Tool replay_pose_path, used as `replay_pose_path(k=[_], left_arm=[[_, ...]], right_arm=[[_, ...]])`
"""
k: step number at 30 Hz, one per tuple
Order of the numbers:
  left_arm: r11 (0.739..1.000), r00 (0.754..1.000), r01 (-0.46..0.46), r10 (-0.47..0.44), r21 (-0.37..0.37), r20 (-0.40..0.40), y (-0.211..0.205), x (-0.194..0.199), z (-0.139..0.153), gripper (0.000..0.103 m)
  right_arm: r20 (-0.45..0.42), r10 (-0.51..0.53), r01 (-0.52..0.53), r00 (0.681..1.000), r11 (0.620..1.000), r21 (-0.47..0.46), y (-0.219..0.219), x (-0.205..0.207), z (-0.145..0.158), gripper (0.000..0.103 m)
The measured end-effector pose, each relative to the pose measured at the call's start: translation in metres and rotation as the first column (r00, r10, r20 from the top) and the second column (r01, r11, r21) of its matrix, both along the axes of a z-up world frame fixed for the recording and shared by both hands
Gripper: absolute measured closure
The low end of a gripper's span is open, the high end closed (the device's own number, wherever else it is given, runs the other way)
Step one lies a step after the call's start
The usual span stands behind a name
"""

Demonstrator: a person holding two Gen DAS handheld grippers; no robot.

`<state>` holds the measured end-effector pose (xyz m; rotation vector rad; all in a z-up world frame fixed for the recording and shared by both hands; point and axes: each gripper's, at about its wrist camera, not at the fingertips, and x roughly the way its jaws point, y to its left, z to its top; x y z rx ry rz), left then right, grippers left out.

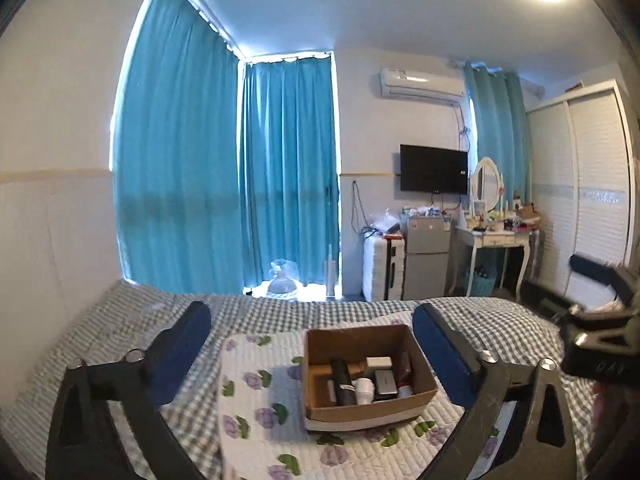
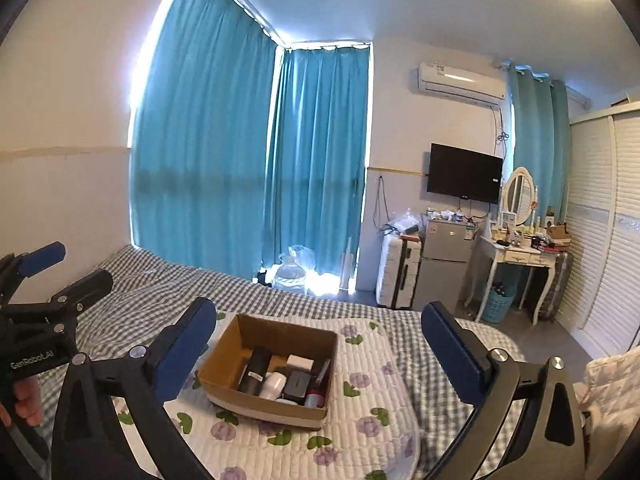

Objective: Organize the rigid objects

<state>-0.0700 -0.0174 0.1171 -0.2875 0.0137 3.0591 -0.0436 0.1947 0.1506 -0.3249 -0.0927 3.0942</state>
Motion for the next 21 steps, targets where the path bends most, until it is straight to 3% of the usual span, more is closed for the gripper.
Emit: replay_pose_path(k=[4,10,14,17,21], left_arm=[[1.0,1.0,0.006,-0.006,0.003,0.016,0.005,-0.003,-0.034,0.0],[0.991,0.999,-0.046,0.048,-0.122,0.01,0.021,-0.018,-0.088,0.0],[0.996,0.998,-0.049,0.052,-0.075,0.04,0.011,-0.024,-0.109,0.0],[0.997,0.996,-0.046,0.05,-0.056,0.072,0.008,-0.028,-0.119,0.0],[0.996,0.997,-0.063,0.066,-0.07,0.042,0.01,-0.023,-0.123,0.0]], right_arm=[[0.001,0.028,-0.028,1.0,1.0,-0.006,-0.004,-0.02,-0.044,0.0],[0.019,-0.002,0.002,1.0,1.0,-0.029,0.001,-0.044,-0.116,0.0],[0.03,-0.064,0.065,0.997,0.998,-0.011,0.003,-0.053,-0.156,0.0],[0.06,-0.074,0.075,0.995,0.997,-0.013,0.005,-0.061,-0.171,0.0],[0.067,-0.087,0.089,0.994,0.995,-0.034,0.01,-0.064,-0.176,0.0]])
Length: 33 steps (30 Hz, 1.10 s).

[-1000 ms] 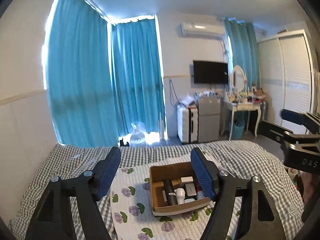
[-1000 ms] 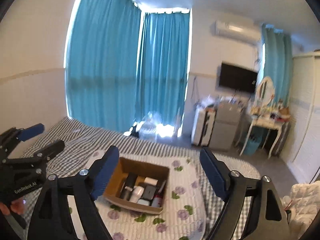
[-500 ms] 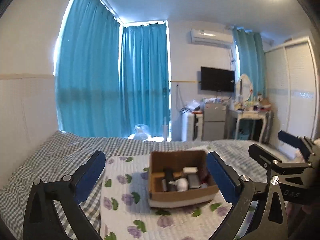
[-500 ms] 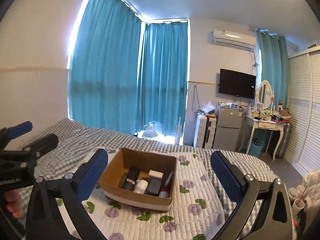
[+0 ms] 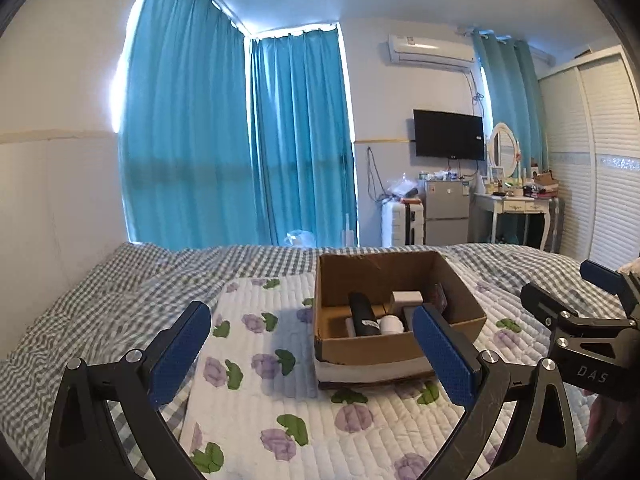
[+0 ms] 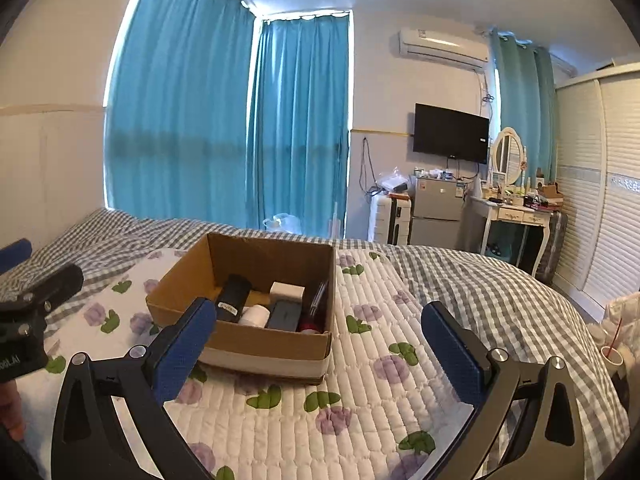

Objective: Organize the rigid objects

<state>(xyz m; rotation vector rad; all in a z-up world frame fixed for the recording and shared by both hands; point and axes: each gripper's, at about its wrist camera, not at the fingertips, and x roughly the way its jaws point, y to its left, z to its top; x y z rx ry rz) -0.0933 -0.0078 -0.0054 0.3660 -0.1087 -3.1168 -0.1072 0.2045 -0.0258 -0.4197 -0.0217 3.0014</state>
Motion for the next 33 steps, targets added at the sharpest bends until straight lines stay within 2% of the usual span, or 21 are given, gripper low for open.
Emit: replay_pose_path(k=[5,33], left_arm=[[1.0,1.0,-0.007,0.007,0.013,0.001,-0.0032,0.0004,-0.0014,0.0],[1.0,0.999,0.003,-0.004,0.017,0.049,0.0003,-0.0036,-0.0073,0.0]], right_arm=[[-0.021,0.0,0.0,1.0,1.0,-0.002,0.0005,0.0032,0.0005,0.0],[0.024,-0.005,0.005,1.0,1.0,-0.024,0.0029,-0.0003,-0.0035,0.0]])
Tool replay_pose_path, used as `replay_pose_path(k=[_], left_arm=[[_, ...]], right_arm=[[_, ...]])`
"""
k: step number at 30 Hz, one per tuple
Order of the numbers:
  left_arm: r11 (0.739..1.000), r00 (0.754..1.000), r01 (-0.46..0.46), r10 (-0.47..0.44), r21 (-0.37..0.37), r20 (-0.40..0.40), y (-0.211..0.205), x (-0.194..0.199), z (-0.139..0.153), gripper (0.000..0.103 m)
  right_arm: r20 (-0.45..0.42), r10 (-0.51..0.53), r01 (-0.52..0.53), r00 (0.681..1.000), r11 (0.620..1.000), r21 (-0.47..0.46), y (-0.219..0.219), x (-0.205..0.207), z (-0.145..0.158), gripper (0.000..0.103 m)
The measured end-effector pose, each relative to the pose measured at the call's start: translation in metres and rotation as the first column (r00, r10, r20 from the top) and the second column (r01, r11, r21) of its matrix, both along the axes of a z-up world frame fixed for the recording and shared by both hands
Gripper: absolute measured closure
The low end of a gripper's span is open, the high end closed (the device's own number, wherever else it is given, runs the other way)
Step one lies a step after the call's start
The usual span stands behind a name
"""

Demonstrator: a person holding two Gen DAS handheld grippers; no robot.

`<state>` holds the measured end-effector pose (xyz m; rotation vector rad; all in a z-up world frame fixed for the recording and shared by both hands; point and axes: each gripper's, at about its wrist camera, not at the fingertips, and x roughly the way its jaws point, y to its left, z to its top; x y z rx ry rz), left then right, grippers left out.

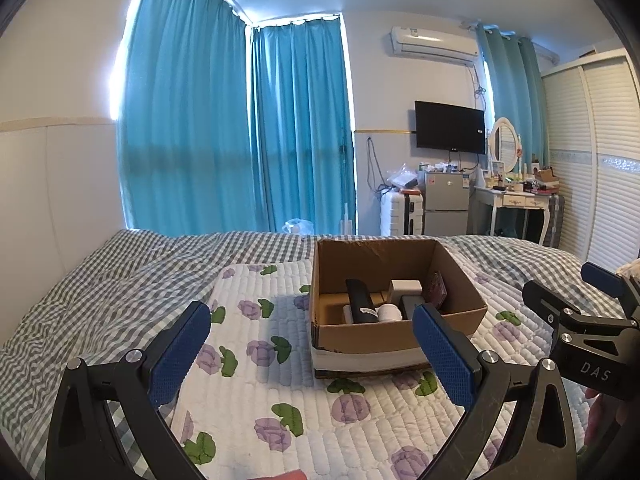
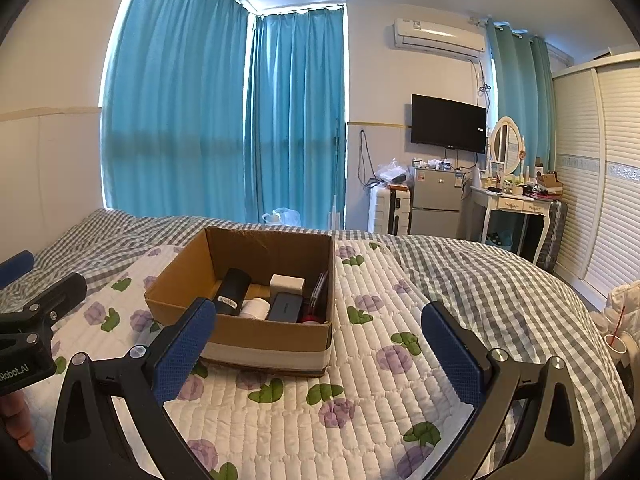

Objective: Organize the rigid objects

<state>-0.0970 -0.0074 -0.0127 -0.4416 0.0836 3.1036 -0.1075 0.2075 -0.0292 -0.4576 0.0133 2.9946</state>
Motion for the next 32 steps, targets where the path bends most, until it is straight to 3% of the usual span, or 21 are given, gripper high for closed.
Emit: replay_pose_path(k=[32], left_arm=[[1.0,1.0,-0.004,0.004,0.004,0.013,-0.0016,-0.0035,-0.0045,0.0]], right_arm=[[0.021,-0.003,0.003,1.0,1.0,0.002,0.0005,-0.0009,-0.0047,0.0]])
